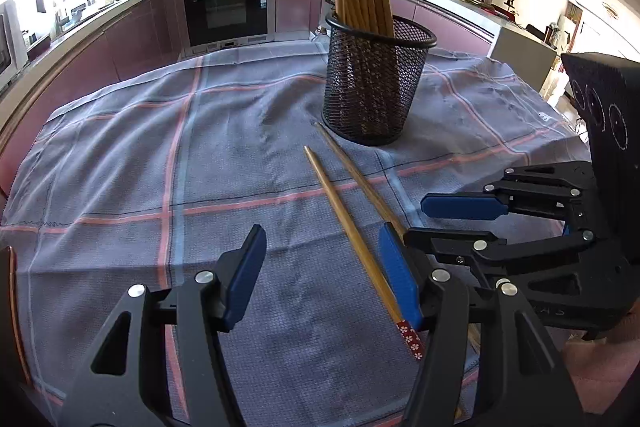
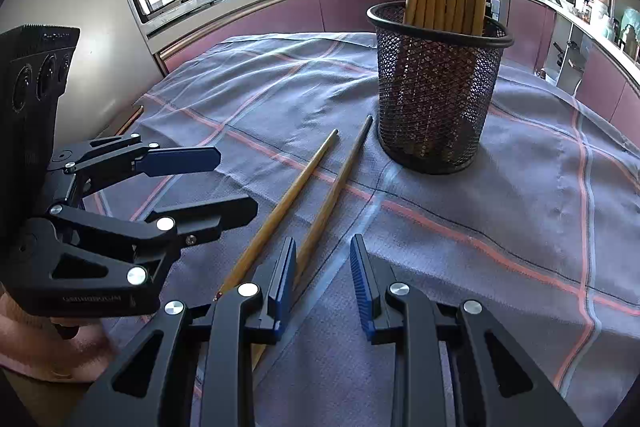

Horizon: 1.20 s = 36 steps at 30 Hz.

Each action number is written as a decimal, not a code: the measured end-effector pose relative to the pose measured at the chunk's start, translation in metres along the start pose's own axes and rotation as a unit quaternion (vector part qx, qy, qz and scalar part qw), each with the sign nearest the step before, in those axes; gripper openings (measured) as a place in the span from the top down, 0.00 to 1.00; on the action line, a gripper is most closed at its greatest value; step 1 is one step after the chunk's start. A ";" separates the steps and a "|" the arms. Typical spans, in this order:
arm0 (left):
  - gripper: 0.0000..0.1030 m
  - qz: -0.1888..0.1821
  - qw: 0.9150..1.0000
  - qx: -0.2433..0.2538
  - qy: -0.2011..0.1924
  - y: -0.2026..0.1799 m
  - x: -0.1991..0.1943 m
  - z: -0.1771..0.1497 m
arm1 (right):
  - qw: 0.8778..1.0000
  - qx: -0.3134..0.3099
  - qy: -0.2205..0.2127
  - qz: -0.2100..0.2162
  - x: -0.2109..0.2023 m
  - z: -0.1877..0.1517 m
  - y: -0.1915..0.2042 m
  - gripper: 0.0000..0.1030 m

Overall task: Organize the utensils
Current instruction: 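Move both tools down over the last two chopsticks on the cloth, then close the left tool on one chopstick while the right tool grasps the other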

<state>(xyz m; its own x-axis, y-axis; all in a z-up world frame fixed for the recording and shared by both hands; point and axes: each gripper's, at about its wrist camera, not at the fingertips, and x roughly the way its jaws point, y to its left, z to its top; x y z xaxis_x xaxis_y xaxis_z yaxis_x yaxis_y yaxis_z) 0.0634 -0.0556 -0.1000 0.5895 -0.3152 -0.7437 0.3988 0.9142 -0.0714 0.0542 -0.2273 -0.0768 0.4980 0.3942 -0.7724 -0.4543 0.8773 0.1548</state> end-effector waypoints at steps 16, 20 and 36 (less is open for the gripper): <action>0.56 0.003 0.999 0.005 0.036 -0.002 0.024 -0.003 | 1.000 0.005 -0.002 0.006 0.002 0.004 -0.005 0.75; 0.62 0.004 0.999 0.004 0.037 0.002 0.027 0.000 | 1.000 0.010 -0.005 0.013 0.006 0.009 -0.005 0.75; 0.77 -0.001 0.999 -0.016 0.043 0.017 0.037 0.012 | 1.000 0.018 -0.008 0.003 0.032 0.033 -0.007 0.75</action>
<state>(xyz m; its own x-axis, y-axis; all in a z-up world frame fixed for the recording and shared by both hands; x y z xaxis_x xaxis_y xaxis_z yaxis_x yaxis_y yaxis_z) 0.1003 -0.0546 -0.1206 0.5258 -0.2959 -0.7974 0.3771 0.9215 -0.0933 0.0977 -0.2119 -0.0826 0.5064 0.4040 -0.7618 -0.4315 0.8836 0.1818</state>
